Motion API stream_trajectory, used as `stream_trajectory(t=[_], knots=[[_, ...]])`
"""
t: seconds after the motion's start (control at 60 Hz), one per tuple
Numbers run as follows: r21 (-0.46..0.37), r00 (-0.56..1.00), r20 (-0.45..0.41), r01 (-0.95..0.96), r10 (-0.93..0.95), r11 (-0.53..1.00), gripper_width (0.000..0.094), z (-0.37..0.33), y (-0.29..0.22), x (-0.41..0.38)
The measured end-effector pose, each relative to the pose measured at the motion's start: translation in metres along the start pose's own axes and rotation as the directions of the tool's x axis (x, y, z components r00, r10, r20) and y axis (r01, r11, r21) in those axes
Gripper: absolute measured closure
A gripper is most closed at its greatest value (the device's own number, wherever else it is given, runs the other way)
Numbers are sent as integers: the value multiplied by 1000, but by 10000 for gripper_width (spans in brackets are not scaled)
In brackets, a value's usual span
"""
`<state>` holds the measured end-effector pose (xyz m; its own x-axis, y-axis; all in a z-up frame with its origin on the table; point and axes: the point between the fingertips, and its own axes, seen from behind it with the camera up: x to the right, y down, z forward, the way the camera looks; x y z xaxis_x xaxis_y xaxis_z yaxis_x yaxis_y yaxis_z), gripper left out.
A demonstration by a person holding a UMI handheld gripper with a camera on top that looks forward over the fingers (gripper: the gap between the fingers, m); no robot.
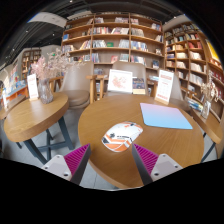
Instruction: Arrange mouse
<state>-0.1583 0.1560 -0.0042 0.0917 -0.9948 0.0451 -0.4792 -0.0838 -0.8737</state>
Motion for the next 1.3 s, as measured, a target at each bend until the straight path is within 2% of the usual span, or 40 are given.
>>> stream_trajectory(t=[0.417,0.883,0.967,0.983,1.017,1.133,1.3], knots=[[-91,997,-29,-74,72,993,75,58,-24,11],[-139,998,-25,-67,64,988,88,93,-42,5],[-138,997,-41,-73,68,988,185,93,-41,10],[-138,997,-44,-75,70,988,233,94,-41,10],[-138,996,-57,-78,71,987,465,95,-42,14],[-166,996,-41,-87,81,982,502,91,-43,13],[-106,993,5,-113,114,988,502,70,-92,34]])
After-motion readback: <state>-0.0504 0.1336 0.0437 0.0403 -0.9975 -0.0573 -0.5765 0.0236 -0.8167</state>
